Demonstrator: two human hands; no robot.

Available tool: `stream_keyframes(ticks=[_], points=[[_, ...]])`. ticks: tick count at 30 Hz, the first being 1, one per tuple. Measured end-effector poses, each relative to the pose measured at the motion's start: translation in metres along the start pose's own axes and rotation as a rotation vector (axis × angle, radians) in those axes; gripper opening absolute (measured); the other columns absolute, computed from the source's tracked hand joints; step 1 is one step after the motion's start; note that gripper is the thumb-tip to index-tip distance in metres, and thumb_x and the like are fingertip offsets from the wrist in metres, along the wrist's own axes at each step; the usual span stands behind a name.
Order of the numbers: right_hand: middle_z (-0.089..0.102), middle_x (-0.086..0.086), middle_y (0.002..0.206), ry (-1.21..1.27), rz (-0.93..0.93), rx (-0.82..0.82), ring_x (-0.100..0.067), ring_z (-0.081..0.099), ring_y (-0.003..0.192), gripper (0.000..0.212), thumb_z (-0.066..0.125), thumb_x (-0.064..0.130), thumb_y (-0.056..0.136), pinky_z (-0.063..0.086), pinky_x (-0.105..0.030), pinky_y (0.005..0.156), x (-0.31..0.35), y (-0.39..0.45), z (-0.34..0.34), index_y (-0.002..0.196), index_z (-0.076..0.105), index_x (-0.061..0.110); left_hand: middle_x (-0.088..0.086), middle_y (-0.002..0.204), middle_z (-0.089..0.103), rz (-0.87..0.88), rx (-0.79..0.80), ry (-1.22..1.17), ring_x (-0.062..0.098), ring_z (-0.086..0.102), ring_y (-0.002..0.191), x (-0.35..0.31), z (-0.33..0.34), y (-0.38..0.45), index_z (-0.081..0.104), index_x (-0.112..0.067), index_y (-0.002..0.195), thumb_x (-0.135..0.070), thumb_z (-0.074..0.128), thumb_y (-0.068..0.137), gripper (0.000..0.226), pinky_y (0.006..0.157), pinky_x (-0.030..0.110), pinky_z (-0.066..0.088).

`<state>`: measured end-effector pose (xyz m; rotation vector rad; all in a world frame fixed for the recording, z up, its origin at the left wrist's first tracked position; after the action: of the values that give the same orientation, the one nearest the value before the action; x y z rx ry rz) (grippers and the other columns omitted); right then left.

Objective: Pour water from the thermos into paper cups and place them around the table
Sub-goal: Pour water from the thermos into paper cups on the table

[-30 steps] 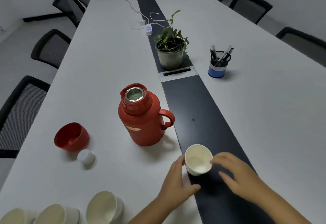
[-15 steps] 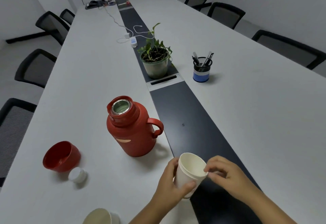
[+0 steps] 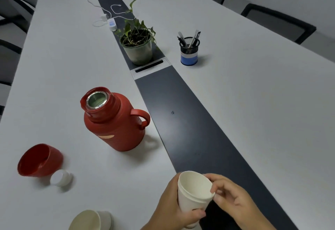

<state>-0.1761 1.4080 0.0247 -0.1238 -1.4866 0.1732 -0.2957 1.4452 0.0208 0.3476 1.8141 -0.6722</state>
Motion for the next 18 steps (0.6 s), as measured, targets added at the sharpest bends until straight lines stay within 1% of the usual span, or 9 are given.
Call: stream_keyframes(ticks=[2,4,5,7,8,10,13,15,18], points=[[0.062,0.013,0.104,0.024,-0.006,-0.050,-0.005,0.060,0.096,0.041,0.052,-0.009,0.080,0.047,-0.017,0.080,0.001,-0.004,-0.004,0.065,0.063,0.028,-0.026,0.105,0.056,-0.015,0.016,-0.011,-0.004,0.054,0.102,-0.003,0.006,0.001,0.046,-0.038,0.109,-0.039,0.070,0.051,0.063,0.075,0.008,0.042],[0.057,0.003,0.109,0.020,-0.022,-0.077,-0.003,0.059,0.095,0.027,0.052,0.004,0.075,0.047,-0.015,0.079,0.007,-0.006,-0.005,0.067,0.062,0.027,-0.025,0.103,0.056,-0.034,0.035,-0.044,-0.002,0.055,0.100,-0.005,0.010,0.000,0.045,-0.045,0.110,-0.036,0.070,0.050,0.066,0.073,0.010,0.044],[0.053,-0.003,0.114,0.000,-0.031,-0.074,-0.002,0.058,0.094,0.023,0.051,0.005,0.073,0.047,-0.014,0.079,0.010,-0.006,-0.005,0.069,0.061,0.026,-0.025,0.103,0.056,-0.040,0.061,-0.062,-0.002,0.056,0.100,-0.005,0.012,0.000,0.043,-0.050,0.110,-0.033,0.071,0.050,0.068,0.073,0.011,0.045],[0.048,-0.007,0.117,-0.045,-0.033,-0.028,0.000,0.058,0.093,0.023,0.051,0.004,0.076,0.047,-0.013,0.079,0.016,-0.005,-0.004,0.070,0.059,0.025,-0.026,0.104,0.055,-0.065,0.117,-0.084,-0.001,0.057,0.100,-0.005,0.016,-0.003,0.038,-0.058,0.110,-0.030,0.072,0.052,0.073,0.073,0.013,0.047],[0.048,-0.007,0.117,-0.055,-0.022,0.003,0.000,0.058,0.094,0.027,0.053,0.001,0.080,0.047,-0.014,0.078,0.016,-0.004,-0.004,0.069,0.059,0.026,-0.024,0.105,0.056,-0.085,0.132,-0.091,0.000,0.057,0.099,-0.004,0.017,-0.005,0.036,-0.061,0.109,-0.030,0.072,0.052,0.074,0.071,0.014,0.047],[0.048,-0.005,0.116,-0.060,-0.011,0.032,-0.001,0.057,0.099,0.035,0.055,-0.003,0.081,0.048,-0.015,0.079,0.018,-0.001,-0.004,0.066,0.061,0.028,-0.022,0.104,0.057,-0.110,0.162,-0.096,0.001,0.060,0.096,-0.002,0.015,-0.009,0.035,-0.062,0.109,-0.031,0.073,0.053,0.075,0.069,0.015,0.048],[0.045,-0.003,0.119,0.030,-0.002,0.005,-0.003,0.055,0.105,0.016,0.054,0.013,0.073,0.048,-0.015,0.079,0.021,0.001,-0.001,0.065,0.061,0.025,-0.026,0.105,0.058,-0.135,0.193,-0.077,0.000,0.059,0.101,-0.001,0.011,-0.014,0.031,-0.062,0.111,-0.032,0.073,0.053,0.077,0.074,0.016,0.050],[0.044,0.000,0.120,0.078,0.018,-0.035,0.000,0.055,0.106,0.012,0.054,0.016,0.070,0.048,-0.013,0.079,0.015,0.000,0.002,0.064,0.061,0.024,-0.028,0.100,0.059,-0.150,0.200,-0.074,-0.002,0.060,0.097,0.000,0.008,-0.016,0.031,-0.062,0.111,-0.030,0.072,0.054,0.077,0.072,0.014,0.048],[0.045,0.005,0.121,0.154,0.025,-0.107,-0.001,0.055,0.110,0.016,0.055,0.008,0.074,0.050,-0.015,0.080,0.004,-0.001,-0.001,0.063,0.061,0.017,-0.027,0.098,0.059,-0.187,0.231,-0.062,-0.005,0.059,0.096,0.002,0.007,-0.019,0.027,-0.062,0.115,-0.033,0.072,0.056,0.079,0.070,0.011,0.047]])
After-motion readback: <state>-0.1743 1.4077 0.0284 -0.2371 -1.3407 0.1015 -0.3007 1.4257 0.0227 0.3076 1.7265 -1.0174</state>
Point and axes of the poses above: each hand's wrist, its own y-axis towards the middle knuckle, its own z-axis out of the palm, x = y × z, the point moved 9 cm from there along y, towards the middle knuckle
